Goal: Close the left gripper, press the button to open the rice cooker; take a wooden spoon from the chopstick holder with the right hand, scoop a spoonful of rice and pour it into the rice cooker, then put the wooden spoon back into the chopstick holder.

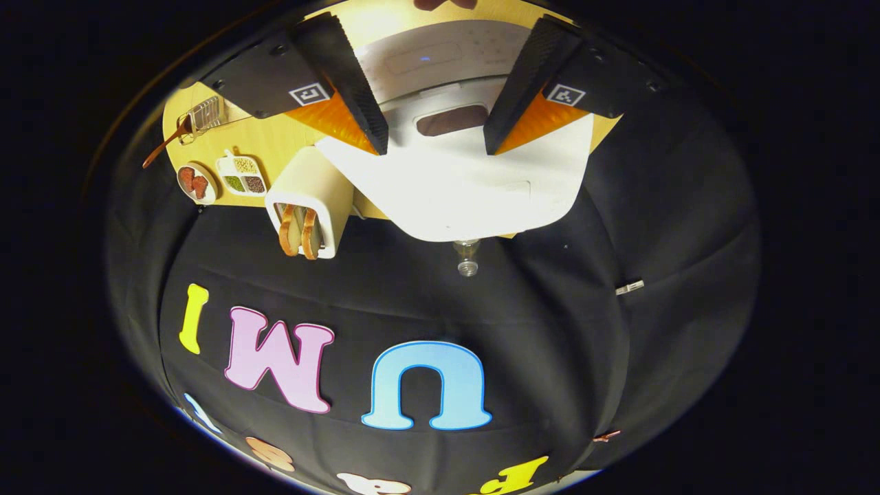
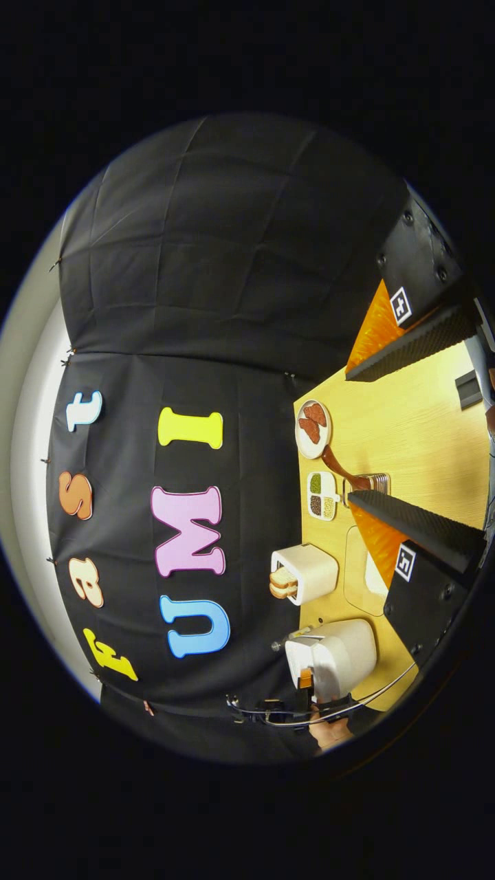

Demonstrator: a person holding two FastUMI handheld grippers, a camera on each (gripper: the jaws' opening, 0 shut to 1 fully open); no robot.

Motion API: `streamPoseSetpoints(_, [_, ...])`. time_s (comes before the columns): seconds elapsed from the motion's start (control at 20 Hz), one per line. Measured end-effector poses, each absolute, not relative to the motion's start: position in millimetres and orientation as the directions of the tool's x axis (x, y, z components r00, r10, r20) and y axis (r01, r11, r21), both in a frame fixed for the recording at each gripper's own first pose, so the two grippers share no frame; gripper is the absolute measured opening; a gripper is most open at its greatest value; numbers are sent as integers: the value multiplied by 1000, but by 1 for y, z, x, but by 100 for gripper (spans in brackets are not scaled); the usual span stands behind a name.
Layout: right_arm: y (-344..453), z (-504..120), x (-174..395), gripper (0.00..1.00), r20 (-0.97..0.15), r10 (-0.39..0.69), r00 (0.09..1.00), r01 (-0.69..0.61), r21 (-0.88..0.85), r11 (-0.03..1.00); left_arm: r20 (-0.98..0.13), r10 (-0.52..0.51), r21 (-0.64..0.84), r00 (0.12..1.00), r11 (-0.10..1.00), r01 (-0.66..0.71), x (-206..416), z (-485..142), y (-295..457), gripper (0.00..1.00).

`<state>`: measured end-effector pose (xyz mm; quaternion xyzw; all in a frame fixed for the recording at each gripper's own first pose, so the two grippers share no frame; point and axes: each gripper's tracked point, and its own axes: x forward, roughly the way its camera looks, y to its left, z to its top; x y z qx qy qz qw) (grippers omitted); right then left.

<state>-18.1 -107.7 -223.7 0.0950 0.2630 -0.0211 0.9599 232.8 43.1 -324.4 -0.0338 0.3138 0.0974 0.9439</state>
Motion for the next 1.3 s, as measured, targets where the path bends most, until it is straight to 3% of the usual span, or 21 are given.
streamPoseSetpoints(0.95, [-104,-219,-27,99,-499,19,866,98,206,974,-572,209,48,793,974,-221,230,-330,43,97])
streamPoseSetpoints(1.3, [-93,-209,-12,99,-474,43,879,60,199,978,-401,112,60,909,994,-97,218,-245,20,94])
